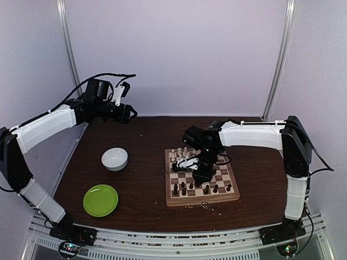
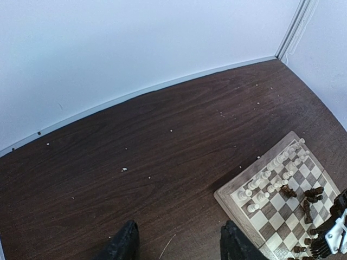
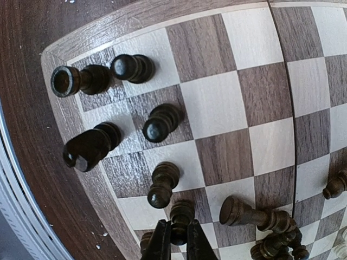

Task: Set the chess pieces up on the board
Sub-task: Place the pawn at e7, then pick up the bishop from the chessboard.

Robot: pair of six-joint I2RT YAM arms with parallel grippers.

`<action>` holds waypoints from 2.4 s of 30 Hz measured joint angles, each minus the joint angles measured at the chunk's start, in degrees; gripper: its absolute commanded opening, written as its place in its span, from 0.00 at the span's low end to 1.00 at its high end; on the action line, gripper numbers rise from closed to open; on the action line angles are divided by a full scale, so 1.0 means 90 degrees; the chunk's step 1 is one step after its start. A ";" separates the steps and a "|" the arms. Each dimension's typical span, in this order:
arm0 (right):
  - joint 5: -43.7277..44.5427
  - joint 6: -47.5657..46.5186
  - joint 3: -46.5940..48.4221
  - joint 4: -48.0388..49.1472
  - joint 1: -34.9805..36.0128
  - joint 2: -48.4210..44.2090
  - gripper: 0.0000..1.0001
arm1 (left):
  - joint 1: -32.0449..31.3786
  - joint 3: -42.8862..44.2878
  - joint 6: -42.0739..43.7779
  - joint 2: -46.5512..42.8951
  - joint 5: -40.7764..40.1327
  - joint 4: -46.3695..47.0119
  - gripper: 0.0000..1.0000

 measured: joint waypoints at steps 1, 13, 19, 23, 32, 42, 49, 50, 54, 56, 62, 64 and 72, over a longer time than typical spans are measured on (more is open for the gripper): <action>0.0000 0.0000 0.0007 0.0002 0.0000 0.0007 0.05 | 0.0000 0.0005 0.0000 0.0000 0.0002 0.0000 0.51; 0.0029 -0.0005 0.0010 -0.0002 0.0000 0.0015 0.17 | 0.0000 0.0012 0.0000 0.0000 0.0007 0.0000 0.51; 0.0049 -0.0002 0.0046 -0.0080 0.0000 0.0015 0.21 | 0.0000 0.0012 0.0000 0.0000 0.0010 0.0000 0.51; 0.0027 -0.0012 0.0250 -0.0270 -0.0002 0.0015 0.22 | 0.0000 0.0012 0.0000 0.0000 0.0015 0.0000 0.51; 0.0199 0.0493 0.1003 -0.0274 -0.0478 0.0000 0.22 | 0.0000 0.0012 0.0000 0.0000 0.0015 0.0000 0.51; 0.0862 0.1348 0.1362 0.0012 -0.0852 0.0495 0.25 | 0.0000 0.0012 -0.0015 0.0000 0.0022 0.0000 0.51; 0.0923 0.1613 0.1430 0.0034 -0.0852 0.0942 0.27 | 0.0000 0.0012 -0.0017 0.0000 0.0027 0.0000 0.51; 0.0928 0.1656 0.1472 0.0034 -0.0855 0.0976 0.27 | 0.0000 0.0012 -0.0017 0.0000 0.0029 0.0000 0.51; 0.0940 0.1727 0.1615 0.0063 -0.0855 0.1047 0.27 | 0.0000 0.0012 -0.0019 0.0000 0.0039 0.0000 0.51; 0.0959 0.1758 0.1678 0.0075 -0.0855 0.1093 0.27 | 0.0000 0.0012 -0.0019 0.0000 0.0039 0.0000 0.51; 0.1005 0.1848 0.1712 0.0100 -0.0865 0.1290 0.24 | 0.0000 0.0012 -0.0019 0.0002 0.0041 0.0000 0.51; 0.1005 0.1865 0.1712 0.0097 -0.0869 0.1360 0.22 | 0.0000 0.0012 -0.0019 0.0002 0.0041 0.0000 0.51; 0.1003 0.1911 0.1722 0.0102 -0.0911 0.1384 0.11 | 0.0000 0.0012 -0.0019 0.0012 0.0044 0.0000 0.52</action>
